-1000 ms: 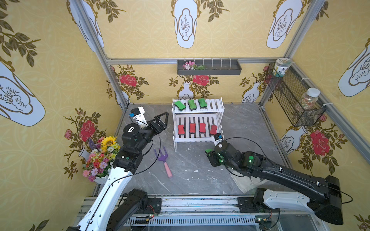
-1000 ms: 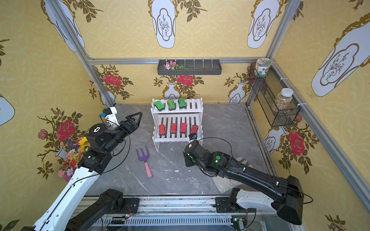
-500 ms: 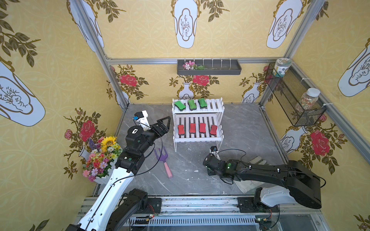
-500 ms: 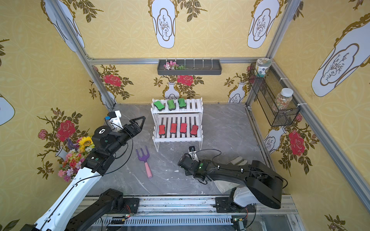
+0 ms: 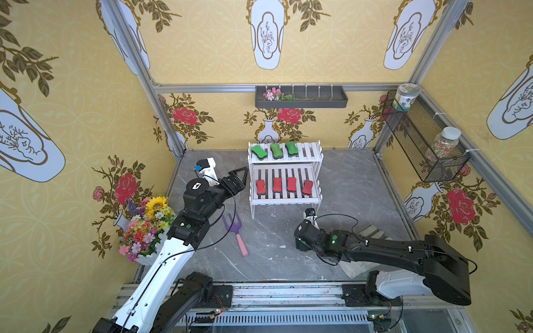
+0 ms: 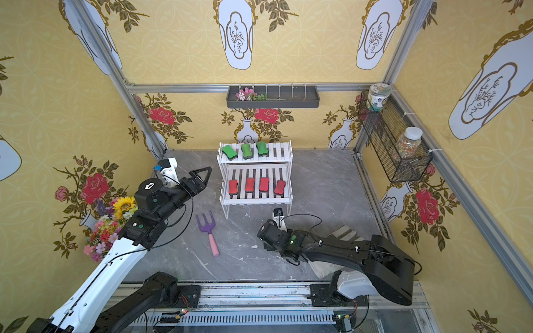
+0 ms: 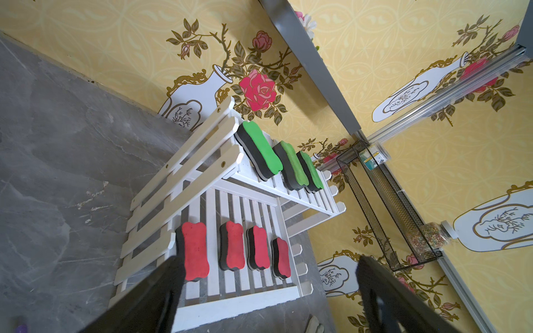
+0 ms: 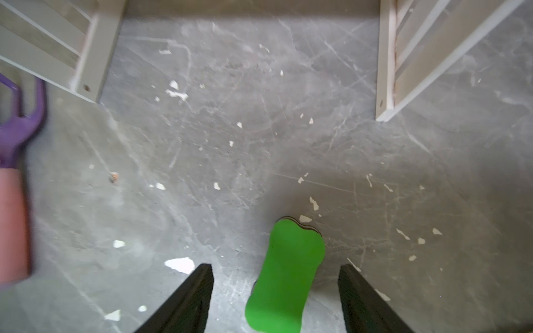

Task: Remove the whiteboard erasers from the shelf
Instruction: Place the whiteboard eraser at the center of the board.

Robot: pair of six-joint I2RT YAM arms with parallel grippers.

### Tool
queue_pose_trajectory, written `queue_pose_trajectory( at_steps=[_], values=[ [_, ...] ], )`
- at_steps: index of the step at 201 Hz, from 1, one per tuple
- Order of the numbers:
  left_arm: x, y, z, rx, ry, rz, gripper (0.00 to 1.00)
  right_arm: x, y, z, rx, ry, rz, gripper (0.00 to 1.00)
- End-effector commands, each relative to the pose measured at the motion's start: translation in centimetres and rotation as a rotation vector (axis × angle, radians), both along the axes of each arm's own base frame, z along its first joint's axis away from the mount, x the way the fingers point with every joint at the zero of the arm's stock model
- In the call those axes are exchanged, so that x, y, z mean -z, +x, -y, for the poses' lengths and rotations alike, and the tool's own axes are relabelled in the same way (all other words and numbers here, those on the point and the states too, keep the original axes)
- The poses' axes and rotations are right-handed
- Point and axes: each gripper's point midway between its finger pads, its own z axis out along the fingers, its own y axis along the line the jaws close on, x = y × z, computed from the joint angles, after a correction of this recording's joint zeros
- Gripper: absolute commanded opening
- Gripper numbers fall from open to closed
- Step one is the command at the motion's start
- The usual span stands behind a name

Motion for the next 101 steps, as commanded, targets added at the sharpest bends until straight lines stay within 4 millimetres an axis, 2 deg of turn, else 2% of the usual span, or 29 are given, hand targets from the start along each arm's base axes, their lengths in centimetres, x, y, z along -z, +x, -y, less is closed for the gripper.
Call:
queue_pose_trajectory(
  at_steps=[1,38,85,101],
  values=[
    [-0.6,0.1,0.5,0.019,0.031,0.008,0.95,-1.9,0.4,0.1,0.003,0.006,0.040,0.71],
    [-2.2,0.8,0.5,0.008,0.105,-0.023,0.88,-5.9,1.0,0.3,0.008,0.007,0.077,0.67],
    [-3.4,1.3,0.6,0.017,0.149,-0.012,0.85,-15.6,4.8,-0.2,-0.016,0.006,0.181,0.64],
    [-3.5,1.6,0.7,0.018,0.169,-0.023,0.82,-17.9,6.4,-0.2,-0.018,0.025,0.204,0.64]
  ],
)
